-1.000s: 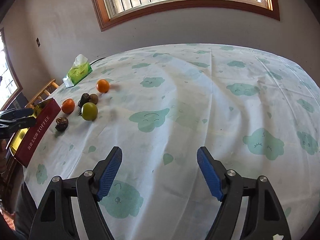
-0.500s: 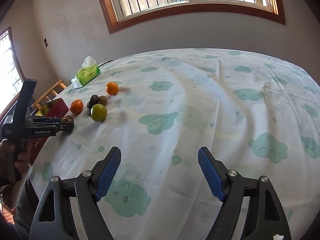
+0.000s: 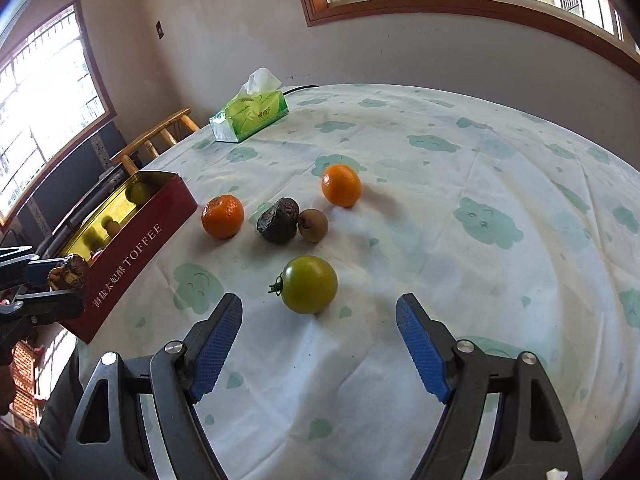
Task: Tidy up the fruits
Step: 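Grasp the small green tomato with the right gripper while the left gripper carries the dark fruit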
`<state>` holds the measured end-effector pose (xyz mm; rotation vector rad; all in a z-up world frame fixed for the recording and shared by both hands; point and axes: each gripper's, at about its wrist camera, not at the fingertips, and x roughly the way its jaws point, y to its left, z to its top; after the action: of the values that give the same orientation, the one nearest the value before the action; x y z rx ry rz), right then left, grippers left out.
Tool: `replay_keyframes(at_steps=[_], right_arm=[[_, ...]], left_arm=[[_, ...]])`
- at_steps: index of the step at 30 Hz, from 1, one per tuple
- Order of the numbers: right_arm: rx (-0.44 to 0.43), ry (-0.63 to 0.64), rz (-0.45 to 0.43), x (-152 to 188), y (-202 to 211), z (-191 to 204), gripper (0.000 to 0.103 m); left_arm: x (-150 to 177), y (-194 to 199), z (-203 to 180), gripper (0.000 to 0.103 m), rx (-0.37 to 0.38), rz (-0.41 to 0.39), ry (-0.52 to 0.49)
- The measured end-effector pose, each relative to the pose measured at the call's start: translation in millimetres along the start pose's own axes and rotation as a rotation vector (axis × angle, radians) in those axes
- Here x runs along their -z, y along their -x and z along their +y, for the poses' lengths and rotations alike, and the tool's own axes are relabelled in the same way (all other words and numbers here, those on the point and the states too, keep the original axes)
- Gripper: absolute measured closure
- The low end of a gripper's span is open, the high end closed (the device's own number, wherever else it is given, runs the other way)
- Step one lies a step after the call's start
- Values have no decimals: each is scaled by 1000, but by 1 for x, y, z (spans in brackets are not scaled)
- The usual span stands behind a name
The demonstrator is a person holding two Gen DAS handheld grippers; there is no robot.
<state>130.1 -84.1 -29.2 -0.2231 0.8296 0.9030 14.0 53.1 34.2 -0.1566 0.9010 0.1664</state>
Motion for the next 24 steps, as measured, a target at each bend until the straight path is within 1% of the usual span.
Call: replay_keyframes(at_steps=[2, 3, 4, 5, 6, 9, 12, 14, 17, 19, 21, 22, 24], right_arm=[[4, 18, 29, -6, -15, 5, 26], [8, 25, 45, -8, -22, 6, 28], [12, 30, 59, -8, -28, 8, 33], [11, 29, 78, -8, -34, 8, 53], [29, 33, 75, -8, -35, 8, 64], [27, 16, 72, -3, -27, 5, 67], [54, -35, 29, 11, -4, -2, 67], [100, -80, 4, 22, 14, -13, 67], [166, -130, -6, 39, 35, -29, 67], [196, -164, -2, 49, 42, -41, 67], [203, -210, -9, 54, 48, -53, 67], [216, -211, -12, 54, 50, -54, 66], [214, -217, 2, 54, 47, -57, 66]], left_arm=[[1, 6, 2, 64, 4, -3, 7], [2, 8, 3, 64, 7, -4, 8], [3, 10, 4, 64, 7, -6, 8], [3, 12, 4, 64, 5, -8, 9], [4, 14, 5, 64, 2, -12, 10], [7, 16, 10, 64, -11, -18, 16], [9, 16, 19, 64, -23, -17, 30], [10, 16, 25, 64, -38, -15, 34], [11, 17, 34, 64, -87, -34, 25], [13, 18, 38, 64, -122, -48, 12], [14, 18, 44, 64, -148, -59, 9], [14, 17, 47, 64, -159, -62, 7], [14, 17, 53, 64, -184, -67, 2]])
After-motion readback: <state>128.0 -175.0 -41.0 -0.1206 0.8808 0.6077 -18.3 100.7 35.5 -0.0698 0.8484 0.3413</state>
